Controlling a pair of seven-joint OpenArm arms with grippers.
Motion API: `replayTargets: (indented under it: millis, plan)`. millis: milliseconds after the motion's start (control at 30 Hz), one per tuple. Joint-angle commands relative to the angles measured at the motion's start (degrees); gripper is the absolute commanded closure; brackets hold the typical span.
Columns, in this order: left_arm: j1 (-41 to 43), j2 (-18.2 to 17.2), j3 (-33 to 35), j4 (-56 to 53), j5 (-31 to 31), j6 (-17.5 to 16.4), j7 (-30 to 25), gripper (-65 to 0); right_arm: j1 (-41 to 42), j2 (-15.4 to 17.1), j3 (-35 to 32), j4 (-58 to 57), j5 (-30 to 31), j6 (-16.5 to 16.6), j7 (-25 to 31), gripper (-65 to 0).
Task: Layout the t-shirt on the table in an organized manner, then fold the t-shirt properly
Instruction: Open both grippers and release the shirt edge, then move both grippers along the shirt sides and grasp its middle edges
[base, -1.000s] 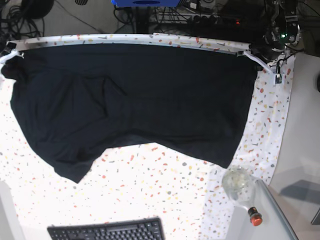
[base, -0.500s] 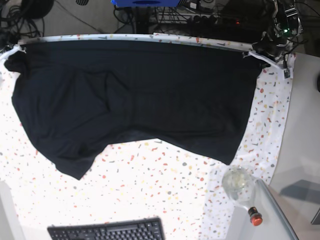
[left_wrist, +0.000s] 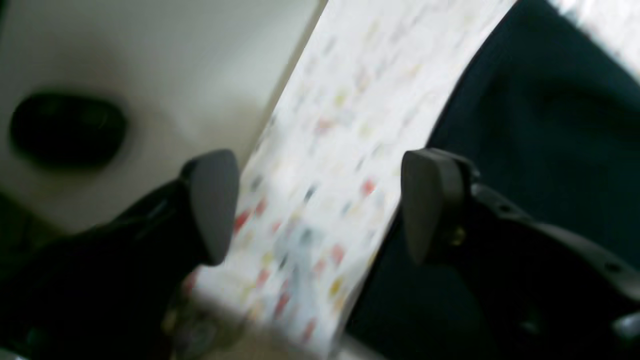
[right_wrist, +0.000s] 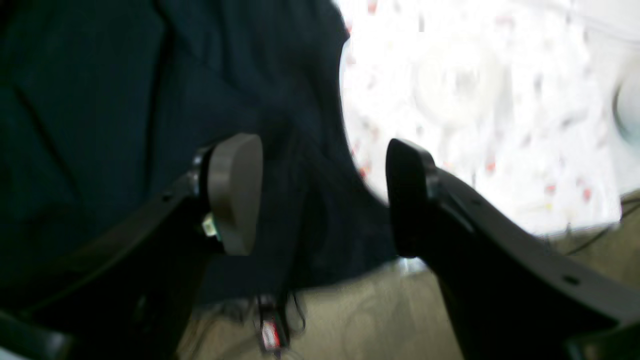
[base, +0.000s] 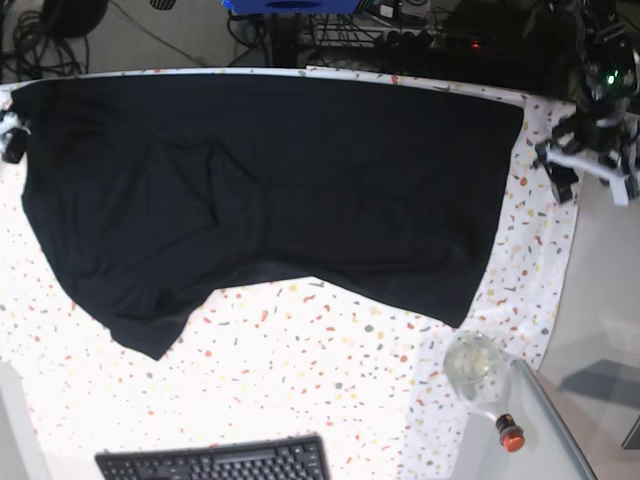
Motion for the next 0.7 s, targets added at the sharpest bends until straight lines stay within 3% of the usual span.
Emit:
replayTargets:
  millis: [0,33,67,167,300,467,667]
  plan:
    - [-2.3,-1.4,2.3,-0.4,-0.6,-0.4,-1.5,-27.5,3.6,3.1,-0.8,-0.5,1.0,0.3,2.8,-36.8]
    - [-4.3,-1.9,4.3,-1.6,-0.6,-0.4,-1.5,-16.3,6.0,4.3,-2.2,-2.7,0.5,0.3,2.8,-36.6]
    - [-6.8,-2.2,6.8,-3.8,-0.6,-0.4,-1.5,-0.7,9.5,5.6,-4.4,-5.9,-0.4,0.3,3.2,-35.6]
    - [-13.5,-2.9,12.8,-11.2,-0.5,-0.4,-1.5,0.0,18.4,8.8,-9.7,-16.1,-3.4,0.3,3.5,-26.0]
    - [-21.3,-3.5,19.7,-22.6,-0.5,-0.3,-1.8,0.0,29.7,11.1,-14.8,-32.7,-7.5,0.3,7.2,0.0]
    - [-24.9,-3.0,20.8,-29.2,-0.5,-0.1,-1.9,0.0,37.0,11.3,-17.3,-45.9,-12.2,0.3,12.4,0.0]
    - [-24.9,-3.0,20.9,-33.7,-0.5,-0.1,-1.9,0.0,38.1,11.1,-20.3,-51.8,-14.0,0.3,17.1,0.0]
